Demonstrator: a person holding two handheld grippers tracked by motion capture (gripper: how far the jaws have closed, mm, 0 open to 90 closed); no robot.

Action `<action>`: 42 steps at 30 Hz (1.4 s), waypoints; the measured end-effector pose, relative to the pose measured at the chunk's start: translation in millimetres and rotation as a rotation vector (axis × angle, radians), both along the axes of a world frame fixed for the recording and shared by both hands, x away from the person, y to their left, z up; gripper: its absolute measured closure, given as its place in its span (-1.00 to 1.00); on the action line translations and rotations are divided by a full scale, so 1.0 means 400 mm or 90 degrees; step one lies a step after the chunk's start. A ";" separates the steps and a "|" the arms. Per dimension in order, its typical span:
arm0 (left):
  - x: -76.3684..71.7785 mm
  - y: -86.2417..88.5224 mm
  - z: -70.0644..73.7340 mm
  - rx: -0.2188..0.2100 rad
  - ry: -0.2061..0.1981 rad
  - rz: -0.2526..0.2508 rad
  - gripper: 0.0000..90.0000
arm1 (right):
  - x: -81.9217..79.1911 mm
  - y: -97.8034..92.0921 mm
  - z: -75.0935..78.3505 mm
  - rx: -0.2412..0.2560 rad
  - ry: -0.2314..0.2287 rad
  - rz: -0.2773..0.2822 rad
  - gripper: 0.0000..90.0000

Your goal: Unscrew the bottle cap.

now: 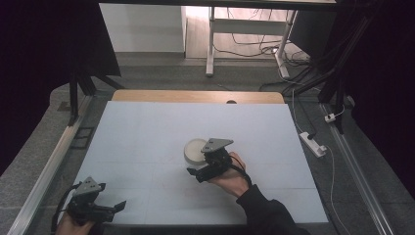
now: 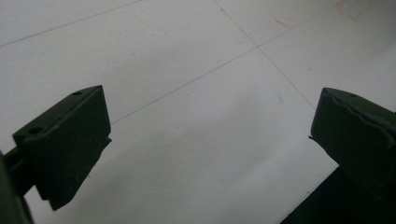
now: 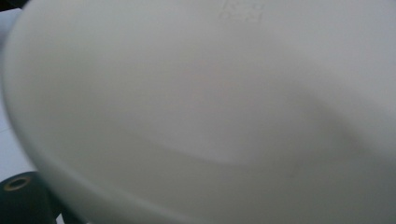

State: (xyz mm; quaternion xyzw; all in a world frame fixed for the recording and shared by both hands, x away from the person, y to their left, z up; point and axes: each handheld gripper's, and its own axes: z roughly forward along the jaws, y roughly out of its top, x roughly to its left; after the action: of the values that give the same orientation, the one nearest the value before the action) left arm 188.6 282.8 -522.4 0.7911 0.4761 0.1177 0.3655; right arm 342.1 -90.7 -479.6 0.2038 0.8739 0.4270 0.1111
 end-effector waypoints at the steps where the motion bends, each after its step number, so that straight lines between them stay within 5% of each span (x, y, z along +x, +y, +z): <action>1: 0.000 0.000 0.001 -0.002 -0.003 -0.001 -1.00 | -0.001 0.000 0.000 0.000 0.000 0.000 -0.85; 9: 0.005 -0.020 0.023 -0.008 -0.030 -0.017 -1.00 | -0.003 -0.003 -0.004 -0.004 -0.001 0.006 -0.86; 16: 0.021 -0.040 0.037 -0.030 -0.043 -0.073 -1.00 | -0.005 -0.007 -0.004 0.001 0.000 0.005 -0.86; 24: 0.045 -0.063 0.044 -0.025 -0.065 -0.114 -1.00 | -0.006 -0.007 -0.004 0.004 0.000 0.011 -0.86; 30: 0.073 -0.087 0.055 -0.035 -0.078 -0.142 -1.00 | -0.008 -0.007 -0.002 0.009 -0.002 0.018 -0.86; 38: 0.124 -0.124 0.077 -0.086 -0.088 -0.166 -1.00 | -0.010 -0.008 -0.002 0.010 -0.005 0.022 -0.86; 42: 0.153 -0.151 0.096 -0.083 -0.097 -0.184 -1.00 | -0.010 -0.008 -0.003 0.013 -0.003 0.025 -0.86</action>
State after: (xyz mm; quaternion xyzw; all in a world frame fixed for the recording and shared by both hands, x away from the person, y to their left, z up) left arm 249.8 222.2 -484.1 0.8148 0.3347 0.0925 0.4642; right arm 338.1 -93.8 -480.6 0.1868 0.8730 0.4388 0.1022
